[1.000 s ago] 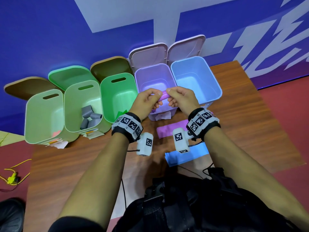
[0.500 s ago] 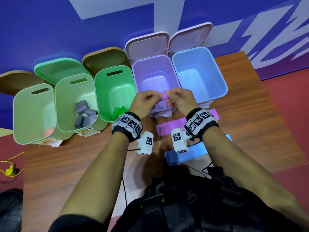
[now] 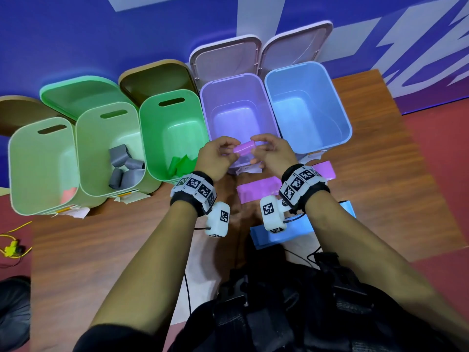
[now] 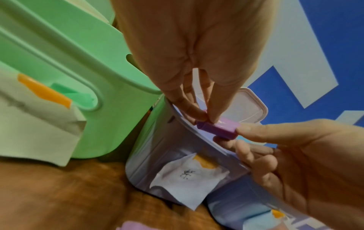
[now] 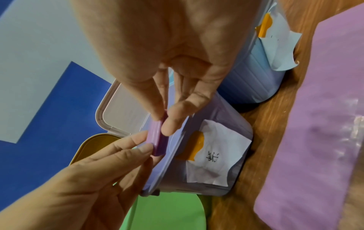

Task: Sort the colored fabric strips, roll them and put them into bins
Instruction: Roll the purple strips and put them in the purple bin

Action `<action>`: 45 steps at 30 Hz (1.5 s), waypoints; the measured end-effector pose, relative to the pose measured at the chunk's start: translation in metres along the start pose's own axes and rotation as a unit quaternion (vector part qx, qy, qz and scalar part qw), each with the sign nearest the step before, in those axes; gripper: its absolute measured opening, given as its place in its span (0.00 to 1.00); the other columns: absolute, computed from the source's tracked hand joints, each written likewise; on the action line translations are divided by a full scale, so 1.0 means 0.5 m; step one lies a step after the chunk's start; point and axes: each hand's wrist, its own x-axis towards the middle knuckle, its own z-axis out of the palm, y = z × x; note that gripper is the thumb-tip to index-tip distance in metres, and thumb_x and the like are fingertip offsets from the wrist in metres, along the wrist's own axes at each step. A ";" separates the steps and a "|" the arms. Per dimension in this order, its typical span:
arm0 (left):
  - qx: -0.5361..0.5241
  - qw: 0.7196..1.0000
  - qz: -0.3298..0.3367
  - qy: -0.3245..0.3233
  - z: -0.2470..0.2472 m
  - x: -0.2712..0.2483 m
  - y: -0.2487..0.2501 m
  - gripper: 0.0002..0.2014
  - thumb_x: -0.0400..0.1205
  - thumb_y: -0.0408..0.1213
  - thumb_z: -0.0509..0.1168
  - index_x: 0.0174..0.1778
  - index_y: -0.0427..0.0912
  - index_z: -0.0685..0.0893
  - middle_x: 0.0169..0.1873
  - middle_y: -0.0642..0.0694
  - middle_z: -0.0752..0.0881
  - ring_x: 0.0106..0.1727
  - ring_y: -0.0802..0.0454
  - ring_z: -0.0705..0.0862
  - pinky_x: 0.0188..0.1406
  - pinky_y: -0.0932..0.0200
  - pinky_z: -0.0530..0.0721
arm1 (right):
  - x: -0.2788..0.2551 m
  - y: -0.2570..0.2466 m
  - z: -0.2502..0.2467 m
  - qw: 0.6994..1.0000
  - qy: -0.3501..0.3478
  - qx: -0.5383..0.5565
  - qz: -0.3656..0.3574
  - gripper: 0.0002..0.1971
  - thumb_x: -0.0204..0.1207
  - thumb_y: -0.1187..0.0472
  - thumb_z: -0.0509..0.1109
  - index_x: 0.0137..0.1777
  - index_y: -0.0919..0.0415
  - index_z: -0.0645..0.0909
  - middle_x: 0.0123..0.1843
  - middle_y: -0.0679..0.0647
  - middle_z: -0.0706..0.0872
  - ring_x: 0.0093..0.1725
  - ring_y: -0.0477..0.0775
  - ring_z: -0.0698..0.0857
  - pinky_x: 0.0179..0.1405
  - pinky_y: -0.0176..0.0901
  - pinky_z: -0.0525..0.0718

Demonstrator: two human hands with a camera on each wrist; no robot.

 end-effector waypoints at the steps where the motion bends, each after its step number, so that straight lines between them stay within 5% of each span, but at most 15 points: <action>1: 0.002 1.000 -0.003 0.006 0.002 0.000 -0.003 0.13 0.75 0.24 0.74 0.49 0.46 0.87 0.49 0.44 0.90 0.46 0.51 0.86 0.51 0.63 0.86 | 0.000 0.002 -0.001 1.000 0.001 -0.008 0.000 0.14 0.80 0.73 0.69 0.63 0.59 0.82 0.39 0.55 0.84 0.27 0.45 0.86 0.26 0.34 0.79; 4: 0.004 1.000 -0.002 0.017 0.006 0.000 -0.005 0.12 0.75 0.24 0.74 0.49 0.44 0.88 0.47 0.43 0.90 0.46 0.52 0.87 0.50 0.69 0.85 | 0.003 0.010 -0.002 1.000 0.017 -0.019 -0.003 0.14 0.80 0.72 0.70 0.62 0.61 0.83 0.40 0.55 0.85 0.24 0.43 0.85 0.27 0.35 0.80; 10: 0.029 1.000 -0.002 0.010 0.002 0.000 -0.005 0.10 0.77 0.27 0.72 0.51 0.44 0.88 0.51 0.44 0.91 0.50 0.50 0.89 0.58 0.59 0.86 | 0.005 0.019 -0.004 0.998 0.025 -0.060 0.003 0.12 0.78 0.68 0.74 0.61 0.63 0.85 0.54 0.55 0.88 0.22 0.44 0.84 0.34 0.39 0.83; 14: 0.054 0.998 0.007 0.009 0.004 -0.003 -0.002 0.12 0.78 0.25 0.68 0.54 0.41 0.89 0.49 0.47 0.90 0.47 0.56 0.87 0.51 0.75 0.81 | 0.011 0.021 -0.005 0.998 0.020 -0.060 0.010 0.10 0.79 0.69 0.73 0.59 0.63 0.85 0.60 0.56 0.89 0.21 0.48 0.81 0.31 0.37 0.79; 17: 0.063 0.998 0.015 0.009 0.002 -0.006 -0.001 0.11 0.79 0.24 0.67 0.54 0.39 0.89 0.47 0.48 0.89 0.46 0.56 0.86 0.49 0.79 0.80 | 0.008 0.020 -0.005 0.998 0.022 -0.060 0.010 0.08 0.80 0.70 0.70 0.56 0.63 0.86 0.57 0.57 0.90 0.21 0.45 0.82 0.32 0.39 0.81; 21: 0.045 0.999 0.010 0.002 0.001 -0.014 -0.001 0.10 0.80 0.23 0.66 0.52 0.38 0.89 0.47 0.44 0.90 0.45 0.55 0.86 0.50 0.70 0.84 | -0.001 0.018 -0.003 0.999 0.015 -0.029 -0.001 0.07 0.81 0.72 0.67 0.50 0.62 0.85 0.58 0.59 0.90 0.21 0.44 0.82 0.32 0.39 0.82; 24: 0.057 0.998 0.009 0.001 -0.003 -0.024 -0.001 0.08 0.80 0.26 0.67 0.49 0.42 0.89 0.43 0.43 0.90 0.41 0.54 0.85 0.51 0.65 0.84 | -0.013 0.016 -0.006 1.000 0.012 -0.024 0.000 0.07 0.80 0.71 0.68 0.47 0.61 0.85 0.51 0.63 0.91 0.24 0.45 0.84 0.36 0.40 0.84; 29: 0.081 0.997 0.011 -0.003 0.000 -0.053 0.001 0.09 0.79 0.26 0.67 0.45 0.42 0.90 0.34 0.49 0.87 0.28 0.70 0.81 0.38 0.78 0.77 | -0.046 0.012 -0.011 1.000 0.002 -0.011 0.000 0.09 0.78 0.72 0.67 0.43 0.60 0.85 0.38 0.55 0.89 0.25 0.42 0.83 0.32 0.33 0.81; 33: 0.070 0.997 0.006 -0.022 0.011 -0.084 -0.006 0.07 0.79 0.25 0.68 0.44 0.39 0.89 0.33 0.44 0.86 0.25 0.69 0.80 0.36 0.77 0.77 | -0.071 0.027 -0.009 1.000 0.000 -0.014 0.002 0.10 0.76 0.74 0.67 0.40 0.59 0.85 0.33 0.52 0.87 0.24 0.43 0.82 0.31 0.33 0.82; 39: 0.074 0.995 -0.018 -0.057 0.037 -0.089 -0.056 0.08 0.79 0.29 0.70 0.39 0.46 0.87 0.31 0.52 0.86 0.36 0.54 0.82 0.49 0.57 0.82 | -0.085 0.069 -0.011 0.999 0.007 -0.026 0.020 0.04 0.79 0.72 0.69 0.45 0.64 0.83 0.33 0.54 0.86 0.23 0.41 0.81 0.27 0.30 0.79; 45: 0.107 0.989 -0.046 -0.092 0.059 -0.085 -0.086 0.06 0.79 0.27 0.67 0.47 0.36 0.89 0.38 0.50 0.87 0.31 0.71 0.80 0.43 0.71 0.77 | -0.070 0.106 0.003 0.996 -0.012 -0.075 0.049 0.07 0.79 0.70 0.69 0.42 0.60 0.84 0.35 0.55 0.87 0.28 0.44 0.83 0.26 0.26 0.79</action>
